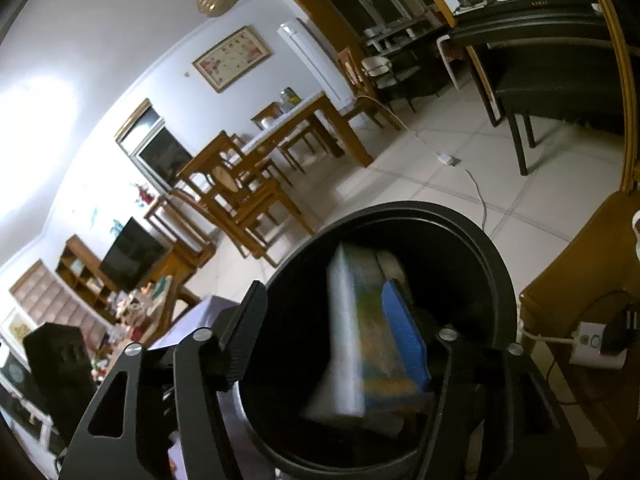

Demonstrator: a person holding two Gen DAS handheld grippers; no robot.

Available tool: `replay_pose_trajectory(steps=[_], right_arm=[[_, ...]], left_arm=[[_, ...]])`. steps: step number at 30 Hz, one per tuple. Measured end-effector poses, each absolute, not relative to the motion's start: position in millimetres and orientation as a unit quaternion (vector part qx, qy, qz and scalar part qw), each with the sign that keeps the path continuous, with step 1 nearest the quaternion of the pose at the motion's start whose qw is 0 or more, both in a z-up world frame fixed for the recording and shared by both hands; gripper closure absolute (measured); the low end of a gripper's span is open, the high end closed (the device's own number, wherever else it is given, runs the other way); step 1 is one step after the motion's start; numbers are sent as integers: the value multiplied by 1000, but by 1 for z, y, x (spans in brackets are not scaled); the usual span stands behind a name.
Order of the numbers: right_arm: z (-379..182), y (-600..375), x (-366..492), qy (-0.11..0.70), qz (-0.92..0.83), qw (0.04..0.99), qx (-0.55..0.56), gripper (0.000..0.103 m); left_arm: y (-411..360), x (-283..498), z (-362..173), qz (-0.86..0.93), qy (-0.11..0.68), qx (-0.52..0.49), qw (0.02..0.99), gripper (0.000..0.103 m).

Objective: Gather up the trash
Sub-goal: 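Carry the carton and tissue packet over the black bin and open both tools, then grasp the green snack bag with the left tool while the right tool grasps a clear plastic tray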

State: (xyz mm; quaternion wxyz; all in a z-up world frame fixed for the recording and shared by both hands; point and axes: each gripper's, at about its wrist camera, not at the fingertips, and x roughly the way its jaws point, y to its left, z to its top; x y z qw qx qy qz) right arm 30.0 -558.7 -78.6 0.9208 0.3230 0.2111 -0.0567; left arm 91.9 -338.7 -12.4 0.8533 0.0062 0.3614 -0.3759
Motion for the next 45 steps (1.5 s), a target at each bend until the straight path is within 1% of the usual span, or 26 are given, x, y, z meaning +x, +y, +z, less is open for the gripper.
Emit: replay_pose_trajectory(steps=[1,2,3,5,7,9,12,16,21,24,27,29,31,33,34,35,36,38,39,40,41,43,44,45], right_arm=[[-78,-556,31,212,-57,921,321,35],[-77,-556,31,212,-57,922,320,33],[-77,-555,32,211,-57,922,320,32],[-77,-552,33,214,-52,922,319,32],[-76,-543,38,218,-44,923,312,28],[-74,-534,42,222,-37,925,307,28],[-72,-513,52,234,-18,928,291,27],[-69,-476,67,253,13,931,262,27],[-60,-410,83,271,76,935,215,27],[-54,-366,86,277,120,937,176,21],[-46,-327,93,283,159,934,148,20],[-39,-301,100,287,182,933,122,18],[-30,-275,109,289,200,932,90,11],[-20,-246,122,289,223,930,50,9],[-16,-232,129,288,233,928,35,9],[-14,-222,132,287,240,927,23,9],[-13,-209,136,286,250,925,6,9],[-13,-175,147,282,261,922,-51,9],[-16,-161,149,282,261,920,-76,12],[-19,-145,154,283,266,915,-105,21],[-21,-137,159,285,271,911,-126,25],[-28,-117,168,292,268,902,-172,39],[-35,-111,173,299,264,898,-187,43],[-39,-106,180,311,260,892,-199,53]], left_arm=[[-334,90,-10,-373,357,6,856,26],[-331,89,-9,-372,355,5,857,25],[-326,88,-8,-370,355,3,859,22],[-314,86,-4,-365,352,-2,862,19],[-301,83,-1,-359,349,-7,865,19],[-286,81,2,-352,347,-13,869,19],[-260,79,4,-334,344,-22,877,12],[-210,81,8,-303,340,-52,889,12],[-128,85,10,-247,328,-88,908,12],[-75,95,7,-201,327,-114,916,12],[-24,119,-5,-155,354,-146,911,12],[-3,134,-13,-144,367,-163,904,12],[10,150,-20,-142,379,-173,898,13],[15,165,-26,-145,390,-168,894,13],[17,172,-28,-143,396,-166,892,14],[17,179,-31,-145,403,-167,888,20],[16,190,-36,-155,418,-170,879,31],[18,198,-47,-167,437,-169,867,42],[19,202,-52,-170,447,-164,863,43],[17,203,-52,-171,444,-159,865,43],[19,200,-54,-172,444,-154,866,43],[14,198,-55,-180,444,-143,866,49],[12,197,-55,-181,443,-138,867,52],[12,197,-55,-181,441,-131,869,57]])
